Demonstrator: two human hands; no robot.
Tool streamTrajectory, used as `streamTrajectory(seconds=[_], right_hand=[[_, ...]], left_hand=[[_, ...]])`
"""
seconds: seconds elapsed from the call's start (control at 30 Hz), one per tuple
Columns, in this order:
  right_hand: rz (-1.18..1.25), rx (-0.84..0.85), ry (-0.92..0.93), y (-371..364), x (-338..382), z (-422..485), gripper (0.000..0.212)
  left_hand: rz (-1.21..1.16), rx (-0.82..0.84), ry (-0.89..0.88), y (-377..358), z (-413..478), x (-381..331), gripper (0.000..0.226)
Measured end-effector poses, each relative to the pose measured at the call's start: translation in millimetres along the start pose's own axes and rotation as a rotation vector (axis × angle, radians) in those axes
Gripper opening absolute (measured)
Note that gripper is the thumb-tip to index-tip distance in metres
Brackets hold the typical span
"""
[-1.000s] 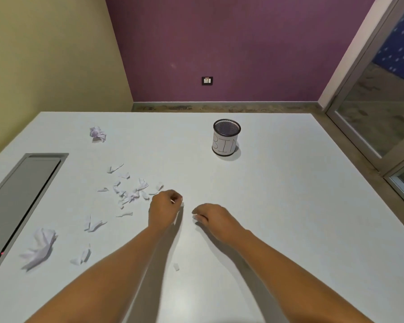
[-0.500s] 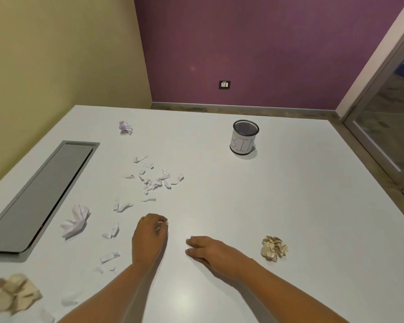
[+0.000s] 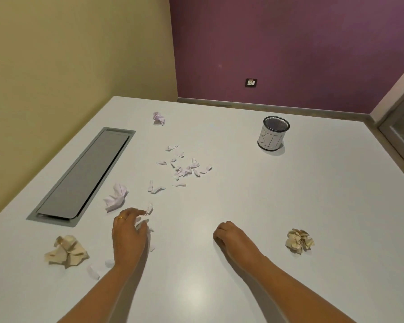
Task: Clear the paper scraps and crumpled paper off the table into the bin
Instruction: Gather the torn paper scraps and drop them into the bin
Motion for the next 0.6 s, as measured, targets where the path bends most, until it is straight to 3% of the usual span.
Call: streamTrajectory(seconds=[0.17,0.3,0.6], right_hand=[[0.074,-0.009,-0.064,-7.0,16.0,5.1,0.022],[0.158,-0.023,-0.065,-19.2,42.7,12.5,0.023],[0.204,0.046,0.114,-37.8,121.3,27.0,0.023]], left_hand=[[-0.017,0.065,0.074,22.7,-2.7,40.0,0.017],[0.008,0.200,0.072,24.8,-9.7,54.8,0.030],[0.102,0.500,-0.133,8.9,-5.7,43.0,0.056]])
Point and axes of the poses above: each hand's wrist, its own z-axis towards the middle knuckle, its own y-axis out of the back of the hand, x = y × z, the point moved 6 cm from there along z, towards the middle knuckle, and after that the axes turned 11 degrees about -x, right-handed, at the moved point
